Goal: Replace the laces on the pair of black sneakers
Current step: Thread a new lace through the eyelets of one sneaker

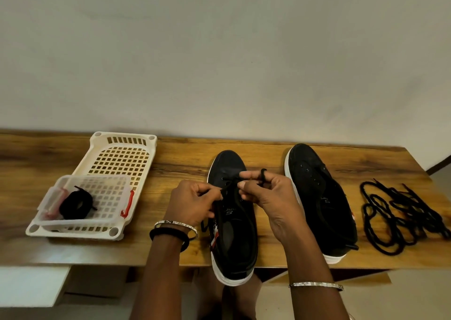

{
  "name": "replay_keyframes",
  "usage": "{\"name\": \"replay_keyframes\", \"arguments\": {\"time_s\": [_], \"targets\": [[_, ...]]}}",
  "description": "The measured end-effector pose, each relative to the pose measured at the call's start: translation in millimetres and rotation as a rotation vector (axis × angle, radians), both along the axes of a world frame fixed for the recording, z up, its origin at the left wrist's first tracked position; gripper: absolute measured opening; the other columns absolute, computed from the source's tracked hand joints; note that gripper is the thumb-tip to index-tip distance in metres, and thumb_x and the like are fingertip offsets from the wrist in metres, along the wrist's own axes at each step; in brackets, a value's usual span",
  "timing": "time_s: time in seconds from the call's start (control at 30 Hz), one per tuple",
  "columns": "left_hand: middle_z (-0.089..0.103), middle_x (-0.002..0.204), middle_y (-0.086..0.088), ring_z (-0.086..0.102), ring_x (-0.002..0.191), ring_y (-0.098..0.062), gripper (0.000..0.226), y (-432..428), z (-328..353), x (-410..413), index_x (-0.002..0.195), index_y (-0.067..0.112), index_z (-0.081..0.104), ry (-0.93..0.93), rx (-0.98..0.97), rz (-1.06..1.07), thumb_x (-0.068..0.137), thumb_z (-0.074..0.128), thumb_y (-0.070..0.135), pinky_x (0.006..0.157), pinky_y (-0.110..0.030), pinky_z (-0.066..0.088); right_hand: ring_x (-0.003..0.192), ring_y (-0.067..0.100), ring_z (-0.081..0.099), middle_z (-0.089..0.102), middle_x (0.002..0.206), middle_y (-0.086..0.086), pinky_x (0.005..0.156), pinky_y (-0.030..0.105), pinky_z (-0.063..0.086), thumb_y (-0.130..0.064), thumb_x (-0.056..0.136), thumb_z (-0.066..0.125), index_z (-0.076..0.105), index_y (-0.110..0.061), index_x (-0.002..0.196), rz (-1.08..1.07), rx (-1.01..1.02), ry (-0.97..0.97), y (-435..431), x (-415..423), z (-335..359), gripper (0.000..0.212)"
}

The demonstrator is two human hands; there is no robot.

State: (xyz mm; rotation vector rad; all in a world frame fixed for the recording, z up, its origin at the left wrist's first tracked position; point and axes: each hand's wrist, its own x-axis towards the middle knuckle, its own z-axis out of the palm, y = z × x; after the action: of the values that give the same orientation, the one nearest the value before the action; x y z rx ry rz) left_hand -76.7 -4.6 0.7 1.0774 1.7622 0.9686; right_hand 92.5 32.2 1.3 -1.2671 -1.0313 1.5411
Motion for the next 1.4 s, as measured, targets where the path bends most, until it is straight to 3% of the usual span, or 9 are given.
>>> {"name": "replay_keyframes", "arguments": {"time_s": [0.23, 0.3, 0.47, 0.7, 0.9, 1.03, 1.23, 1.33, 1.4], "targets": [[0.072, 0.066, 0.004, 0.065, 0.055, -0.004, 0.013, 1, -4, -1, 0.078, 0.016, 0.078, -0.052, -0.015, 0.022, 0.087, 0.069, 0.013, 0.057, -0.024, 0.057, 0.084, 0.015, 0.073, 0.078, 0.086, 0.002, 0.074, 0.027, 0.058, -0.007, 0.084, 0.078, 0.081, -0.014, 0.089, 0.097, 0.125, -0.3, -1, -5, -5, 0.01], [0.072, 0.067, 0.002, 0.065, 0.056, -0.005, 0.014, 2, -4, -1, 0.078, 0.016, 0.079, -0.058, -0.021, 0.027, 0.087, 0.069, 0.014, 0.057, -0.026, 0.057, 0.086, 0.014, 0.074, 0.078, 0.085, -0.001, 0.078, 0.035, 0.061, -0.01, 0.083, 0.079, 0.081, -0.018, 0.085, 0.117, 0.163, -0.382, 0, -6, -7, 0.009], [0.076, 0.078, -0.006, 0.073, 0.073, -0.023, 0.011, 2, -7, -2, 0.081, 0.014, 0.079, -0.098, -0.034, 0.037, 0.087, 0.069, 0.014, 0.068, -0.036, 0.062, 0.079, 0.012, 0.073, 0.076, 0.076, -0.003, 0.078, 0.044, 0.062, -0.015, 0.08, 0.081, 0.078, -0.018, 0.076, 0.122, 0.239, -0.535, 0, -7, -10, 0.005], [0.076, 0.082, -0.008, 0.074, 0.08, -0.026, 0.009, 3, -11, -4, 0.086, 0.014, 0.079, -0.142, -0.052, 0.016, 0.087, 0.07, 0.016, 0.073, -0.039, 0.062, 0.073, 0.013, 0.068, 0.071, 0.072, -0.003, 0.071, 0.045, 0.059, -0.017, 0.081, 0.079, 0.073, -0.017, 0.071, 0.157, 0.357, -0.732, 1, -15, -13, 0.012], [0.071, 0.075, -0.007, 0.068, 0.064, -0.013, 0.018, 0, -8, -5, 0.098, 0.01, 0.076, -0.257, -0.049, 0.007, 0.095, 0.064, 0.023, 0.059, -0.024, 0.058, 0.084, 0.008, 0.072, 0.076, 0.082, -0.006, 0.084, 0.041, 0.061, -0.015, 0.081, 0.083, 0.079, -0.017, 0.083, 0.189, 0.266, -0.592, 2, -10, -13, 0.005], [0.069, 0.067, 0.003, 0.066, 0.06, -0.006, 0.005, -1, -13, -3, 0.089, 0.019, 0.076, -0.068, 0.033, -0.046, 0.089, 0.072, 0.016, 0.057, -0.021, 0.056, 0.09, 0.01, 0.073, 0.078, 0.085, -0.003, 0.088, 0.042, 0.06, -0.014, 0.077, 0.086, 0.081, -0.016, 0.086, 0.178, 0.198, -0.514, 1, -8, -12, 0.011], [0.067, 0.069, 0.003, 0.065, 0.053, -0.004, 0.006, 3, -14, 3, 0.088, 0.016, 0.069, 0.166, 0.113, -0.077, 0.092, 0.065, 0.015, 0.048, -0.017, 0.052, 0.086, 0.016, 0.074, 0.077, 0.082, 0.0, 0.086, 0.045, 0.061, -0.013, 0.073, 0.089, 0.079, -0.014, 0.084, 0.168, 0.169, -0.467, 2, -7, -14, 0.015], [0.067, 0.08, -0.007, 0.064, 0.06, -0.012, 0.011, 4, -11, 1, 0.089, 0.012, 0.06, 0.064, 0.136, 0.053, 0.098, 0.053, 0.014, 0.049, -0.025, 0.055, 0.086, 0.019, 0.074, 0.077, 0.086, 0.001, 0.085, 0.048, 0.06, -0.007, 0.072, 0.088, 0.075, -0.011, 0.073, 0.194, 0.202, -0.442, 2, -5, -15, 0.014], [0.07, 0.087, -0.012, 0.066, 0.068, -0.017, 0.02, 6, -6, -2, 0.088, 0.008, 0.056, -0.147, 0.176, 0.21, 0.1, 0.043, 0.013, 0.055, -0.029, 0.056, 0.084, 0.024, 0.073, 0.076, 0.084, 0.004, 0.084, 0.05, 0.06, -0.005, 0.073, 0.087, 0.076, -0.009, 0.074, 0.2, 0.214, -0.427, 2, -5, -16, 0.012]]}}
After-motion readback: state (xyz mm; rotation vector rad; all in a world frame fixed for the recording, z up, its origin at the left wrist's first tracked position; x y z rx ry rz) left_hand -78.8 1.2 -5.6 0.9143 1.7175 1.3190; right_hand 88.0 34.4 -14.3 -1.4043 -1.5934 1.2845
